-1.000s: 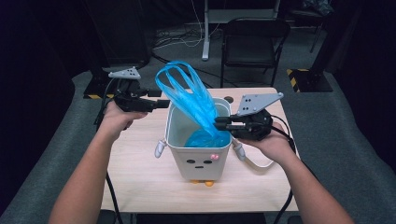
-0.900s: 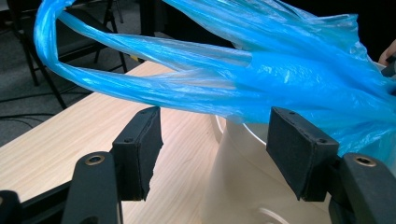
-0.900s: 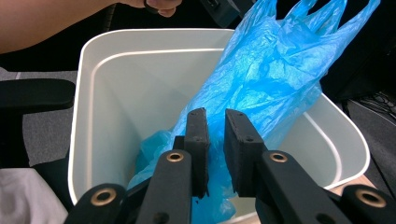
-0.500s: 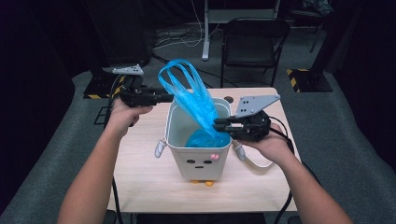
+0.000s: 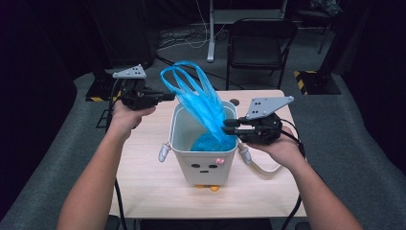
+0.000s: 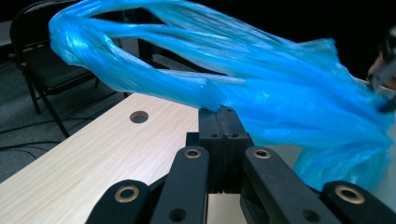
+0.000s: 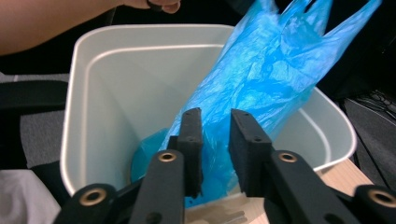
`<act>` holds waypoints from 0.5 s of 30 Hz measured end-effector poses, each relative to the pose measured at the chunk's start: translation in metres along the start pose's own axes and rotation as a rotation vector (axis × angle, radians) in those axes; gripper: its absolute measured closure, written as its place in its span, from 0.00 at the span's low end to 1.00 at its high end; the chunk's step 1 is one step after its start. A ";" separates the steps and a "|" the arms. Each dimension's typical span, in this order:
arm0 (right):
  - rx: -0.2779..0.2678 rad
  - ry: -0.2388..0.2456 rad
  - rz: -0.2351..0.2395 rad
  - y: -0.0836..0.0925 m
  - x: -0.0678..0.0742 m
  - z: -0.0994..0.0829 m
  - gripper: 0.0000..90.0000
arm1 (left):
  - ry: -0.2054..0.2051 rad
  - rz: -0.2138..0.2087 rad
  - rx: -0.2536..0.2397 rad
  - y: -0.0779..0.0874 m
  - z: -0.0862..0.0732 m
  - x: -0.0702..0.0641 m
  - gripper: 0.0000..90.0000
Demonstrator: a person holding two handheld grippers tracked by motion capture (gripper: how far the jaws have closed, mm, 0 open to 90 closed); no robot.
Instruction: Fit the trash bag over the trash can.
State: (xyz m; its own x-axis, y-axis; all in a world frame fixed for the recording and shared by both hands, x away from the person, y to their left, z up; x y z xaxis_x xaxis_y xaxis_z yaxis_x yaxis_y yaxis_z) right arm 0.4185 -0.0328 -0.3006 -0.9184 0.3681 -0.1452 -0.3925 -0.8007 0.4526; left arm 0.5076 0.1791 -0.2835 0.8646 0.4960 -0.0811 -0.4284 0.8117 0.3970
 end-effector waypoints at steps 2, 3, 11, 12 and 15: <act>-0.015 -0.010 0.005 0.006 0.000 0.003 0.78 | -0.017 0.002 0.010 0.004 0.000 -0.004 1.00; -0.022 -0.017 0.004 0.009 -0.001 0.006 0.75 | -0.023 0.002 0.005 0.006 0.001 -0.006 1.00; -0.047 -0.021 -0.028 0.012 -0.012 0.032 0.65 | -0.043 -0.022 0.003 0.008 0.003 -0.017 1.00; -0.048 -0.024 -0.029 0.009 -0.015 0.034 0.65 | -0.043 -0.027 0.005 0.008 0.003 -0.019 1.00; -0.042 -0.037 -0.029 0.001 -0.022 0.039 0.64 | -0.048 -0.036 0.015 0.007 0.002 -0.020 1.00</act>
Point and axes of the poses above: each handheld gripper's, and its own axes: y roughly backward along the jaws, z roughly out of its top, x roughly to its left, the point moved 9 cm from there along -y, roughly forward along the jaws
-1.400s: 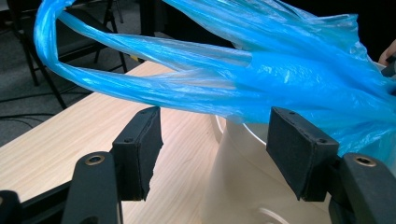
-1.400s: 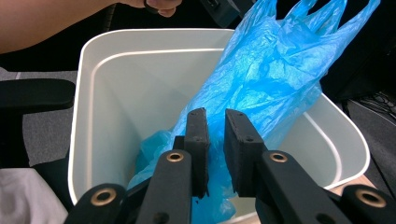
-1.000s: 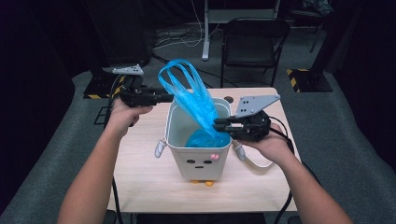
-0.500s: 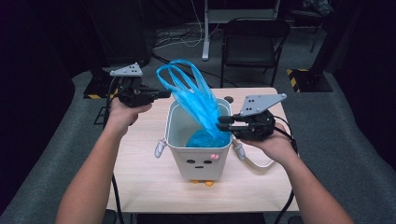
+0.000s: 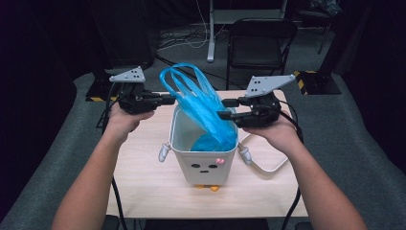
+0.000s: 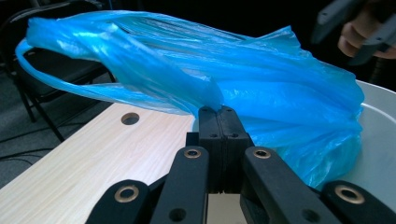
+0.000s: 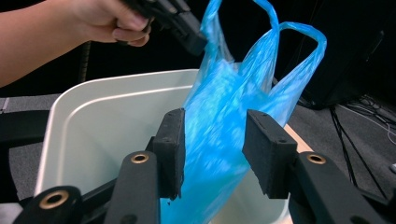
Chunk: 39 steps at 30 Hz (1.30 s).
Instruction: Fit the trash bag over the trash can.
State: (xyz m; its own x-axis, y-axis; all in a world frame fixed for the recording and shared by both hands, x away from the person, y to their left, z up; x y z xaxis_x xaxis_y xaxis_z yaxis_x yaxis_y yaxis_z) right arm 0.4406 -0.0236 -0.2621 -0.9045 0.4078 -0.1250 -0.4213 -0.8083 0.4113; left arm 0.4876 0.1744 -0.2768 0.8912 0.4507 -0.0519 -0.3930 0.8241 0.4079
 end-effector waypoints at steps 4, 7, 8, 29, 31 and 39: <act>0.005 -0.011 0.004 -0.010 -0.007 0.008 0.62 | -0.002 -0.012 0.004 0.001 -0.001 -0.001 1.00; 0.008 -0.019 -0.008 -0.017 -0.015 0.014 0.58 | -0.002 -0.024 0.000 0.002 0.000 -0.002 1.00; 0.008 -0.026 -0.011 -0.019 -0.018 0.016 0.58 | -0.003 -0.026 0.000 0.002 0.000 -0.003 1.00; -0.009 0.010 -0.036 -0.005 -0.020 -0.004 1.00 | -0.019 0.048 -0.019 0.045 -0.006 0.003 1.00; -0.003 0.001 -0.053 -0.003 -0.026 -0.007 1.00 | -0.011 0.059 -0.025 0.047 -0.006 0.008 1.00; -0.033 -0.047 -0.111 0.011 -0.046 -0.013 1.00 | 0.004 0.069 -0.038 0.054 -0.007 0.013 1.00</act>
Point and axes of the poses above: each handheld gripper's, and its own axes: y roughly backward along the jaws, z roughly out of its top, x roughly to its left, the point moved 9 cm from there along -y, roughly forward along the jaws
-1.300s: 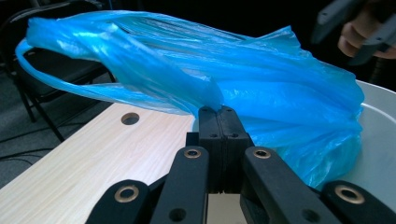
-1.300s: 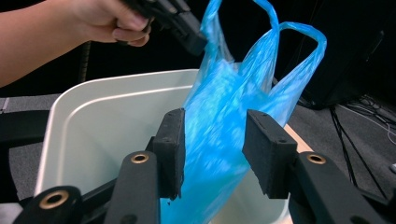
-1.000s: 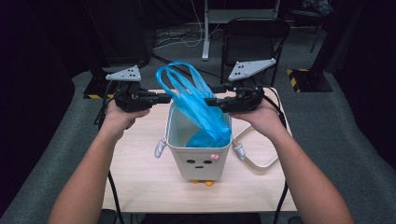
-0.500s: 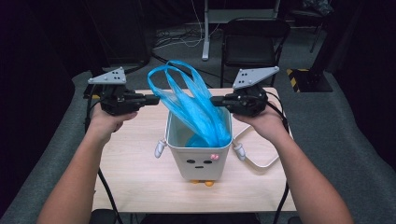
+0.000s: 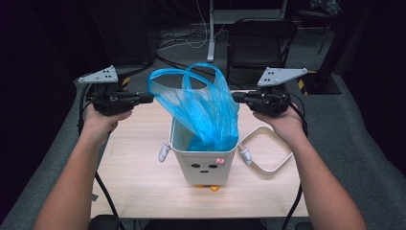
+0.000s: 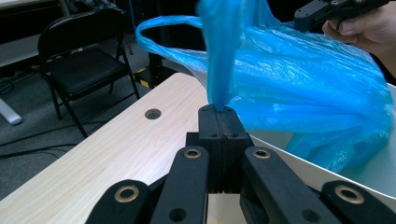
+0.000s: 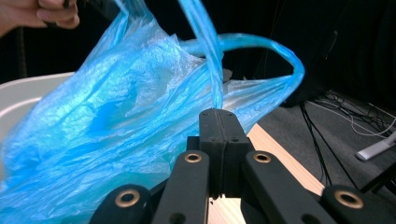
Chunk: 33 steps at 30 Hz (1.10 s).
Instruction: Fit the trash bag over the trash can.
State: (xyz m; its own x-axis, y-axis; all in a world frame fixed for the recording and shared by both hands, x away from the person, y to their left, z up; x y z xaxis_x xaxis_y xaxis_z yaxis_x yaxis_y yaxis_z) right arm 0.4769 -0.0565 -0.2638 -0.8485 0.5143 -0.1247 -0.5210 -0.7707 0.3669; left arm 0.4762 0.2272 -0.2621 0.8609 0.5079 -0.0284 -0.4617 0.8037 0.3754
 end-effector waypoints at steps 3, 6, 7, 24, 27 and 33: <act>-0.032 0.002 0.013 0.008 0.007 0.002 1.00 | -0.031 -0.028 0.002 0.002 -0.002 -0.014 1.00; -0.058 0.026 0.032 0.013 0.020 0.003 1.00 | -0.056 -0.047 0.001 0.004 -0.006 -0.028 1.00; -0.064 0.042 0.037 0.015 0.027 0.003 1.00 | -0.064 -0.053 0.003 0.004 -0.008 -0.032 1.00; -0.082 0.101 0.049 0.047 0.070 -0.026 1.00 | -0.101 -0.121 0.009 0.015 -0.050 -0.081 1.00; -0.084 0.093 0.055 0.051 0.074 -0.031 1.00 | -0.094 -0.127 0.018 0.012 -0.057 -0.082 1.00; -0.072 0.094 0.069 0.058 0.086 -0.042 1.00 | -0.070 -0.132 0.025 0.011 -0.069 -0.082 1.00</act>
Point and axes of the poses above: each handheld gripper's, and its own axes: y roughly backward along the jaws, z roughly out of its top, x roughly to its left, the point moved 9 cm from there along -y, roughly forward along the jaws
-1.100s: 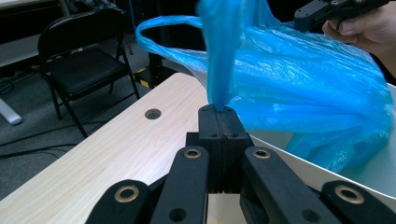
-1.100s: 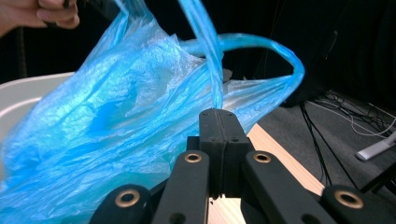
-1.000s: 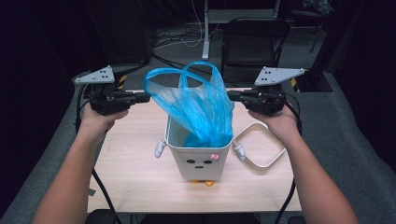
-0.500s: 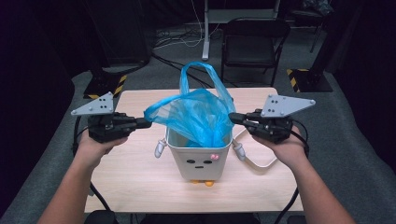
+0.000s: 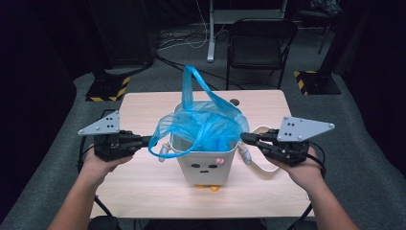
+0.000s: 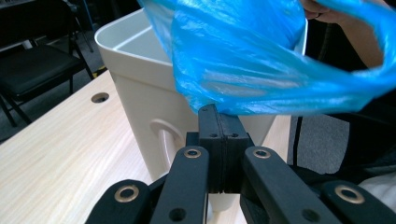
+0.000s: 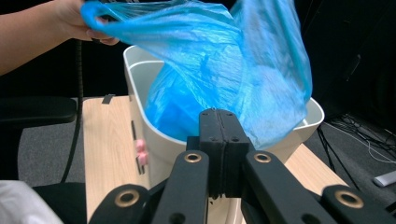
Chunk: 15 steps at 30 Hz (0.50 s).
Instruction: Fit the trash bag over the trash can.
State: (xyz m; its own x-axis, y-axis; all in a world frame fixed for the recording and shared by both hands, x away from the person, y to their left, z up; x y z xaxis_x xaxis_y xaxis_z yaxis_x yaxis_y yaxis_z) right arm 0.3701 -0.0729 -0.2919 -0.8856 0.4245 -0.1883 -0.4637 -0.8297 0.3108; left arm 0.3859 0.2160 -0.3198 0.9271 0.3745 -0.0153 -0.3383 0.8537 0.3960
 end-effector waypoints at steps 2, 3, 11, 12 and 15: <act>0.000 -0.003 0.003 0.002 0.002 -0.001 1.00 | 0.002 -0.002 0.002 0.001 -0.002 -0.002 1.00; 0.003 -0.003 0.002 0.004 0.003 -0.003 1.00 | 0.002 -0.004 0.002 0.001 -0.004 -0.004 1.00; 0.042 -0.018 0.005 0.012 0.007 -0.020 1.00 | -0.002 -0.026 0.019 0.001 -0.017 -0.015 1.00; 0.047 -0.025 0.005 0.013 0.007 -0.022 1.00 | 0.002 -0.030 0.018 0.001 -0.019 -0.015 1.00; 0.065 -0.037 0.006 0.013 0.005 -0.030 1.00 | 0.013 -0.038 0.022 0.000 -0.027 -0.017 1.00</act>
State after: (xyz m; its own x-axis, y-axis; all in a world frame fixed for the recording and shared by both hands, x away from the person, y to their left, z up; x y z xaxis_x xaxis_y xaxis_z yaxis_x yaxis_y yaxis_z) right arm 0.3600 -0.0926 -0.3168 -0.8881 0.4337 -0.1520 -0.4580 -0.8076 0.3716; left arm 0.3659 0.2191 -0.3441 0.9369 0.3470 -0.0423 -0.2995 0.8592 0.4148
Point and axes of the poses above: each handheld gripper's, and its own axes: y roughly backward along the jaws, z roughly out of its top, x roughly to its left, the point moved 9 cm from there along -y, roughly forward along the jaws
